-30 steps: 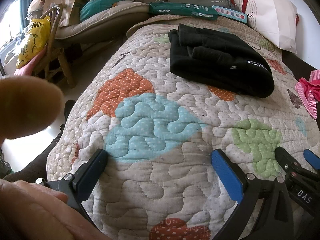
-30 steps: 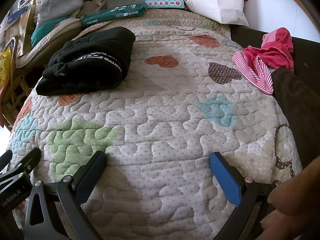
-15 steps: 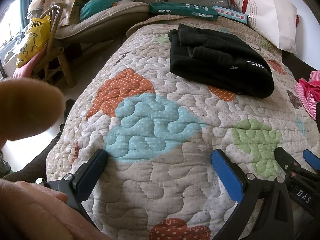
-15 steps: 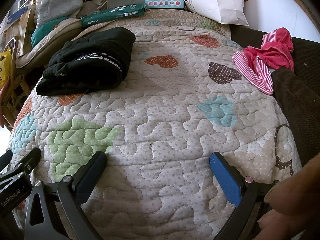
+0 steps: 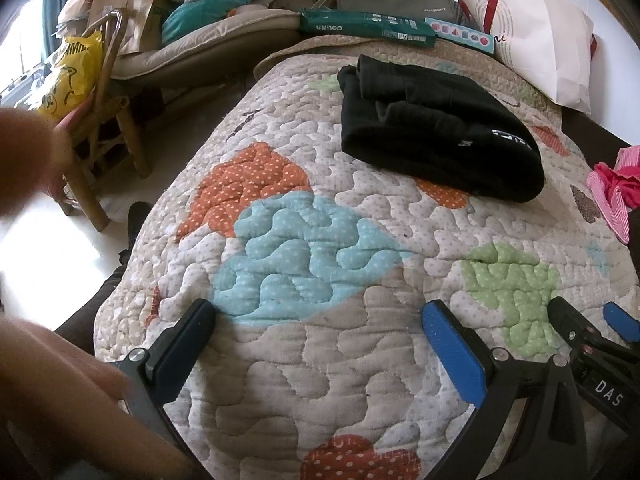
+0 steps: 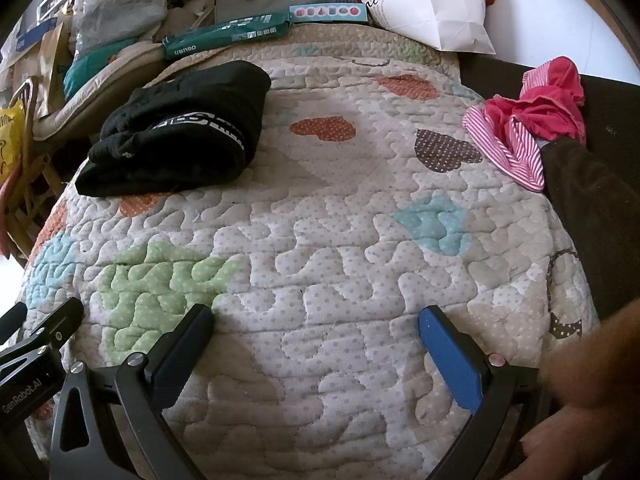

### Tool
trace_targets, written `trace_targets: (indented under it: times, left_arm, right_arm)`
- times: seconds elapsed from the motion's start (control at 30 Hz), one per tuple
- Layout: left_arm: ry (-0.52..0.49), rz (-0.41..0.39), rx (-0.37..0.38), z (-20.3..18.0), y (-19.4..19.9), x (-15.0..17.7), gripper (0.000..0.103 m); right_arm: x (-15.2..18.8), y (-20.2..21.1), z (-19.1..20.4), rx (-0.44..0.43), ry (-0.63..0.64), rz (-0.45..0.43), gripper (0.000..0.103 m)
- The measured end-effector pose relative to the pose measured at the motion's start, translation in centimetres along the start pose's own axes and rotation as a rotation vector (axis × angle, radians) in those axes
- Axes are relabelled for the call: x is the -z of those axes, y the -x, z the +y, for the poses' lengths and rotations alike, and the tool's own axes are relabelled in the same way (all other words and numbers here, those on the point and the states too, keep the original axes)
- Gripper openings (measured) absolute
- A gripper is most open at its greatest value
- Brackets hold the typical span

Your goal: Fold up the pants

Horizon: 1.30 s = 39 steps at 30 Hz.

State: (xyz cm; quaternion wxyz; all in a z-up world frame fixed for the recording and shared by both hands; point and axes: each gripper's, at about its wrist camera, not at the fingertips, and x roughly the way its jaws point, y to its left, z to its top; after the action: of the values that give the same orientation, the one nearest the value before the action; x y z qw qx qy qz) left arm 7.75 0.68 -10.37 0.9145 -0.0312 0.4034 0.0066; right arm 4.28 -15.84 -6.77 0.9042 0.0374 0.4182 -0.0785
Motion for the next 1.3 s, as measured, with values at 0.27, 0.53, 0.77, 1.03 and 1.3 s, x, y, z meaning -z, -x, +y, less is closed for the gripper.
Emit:
trace_targets:
  times: [0.27,0.53,0.77,1.03,1.3]
  left_arm:
    - [0.002,0.000,-0.001,0.01,0.08,0.01,0.103]
    - [0.002,-0.001,-0.001,-0.07,0.10,0.03,0.103]
    - [0.002,0.000,0.000,-0.03,0.05,0.02,0.103]
    - [0.002,-0.001,0.000,-0.05,0.13,0.03,0.103]
    - [0.003,-0.001,0.000,-0.01,0.10,0.04,0.103]
  right_arm:
    - [-0.01,-0.01,-0.07,-0.002,-0.002,0.000,0.103]
    - [0.00,0.00,-0.05,-0.002,-0.002,0.000,0.103]
    - [0.00,0.02,-0.14,-0.002,-0.002,0.000,0.103]
    - [0.01,0.00,-0.04,-0.002,-0.001,-0.001,0.103]
    - [0.01,0.01,-0.03,-0.002,-0.001,-0.001,0.103]
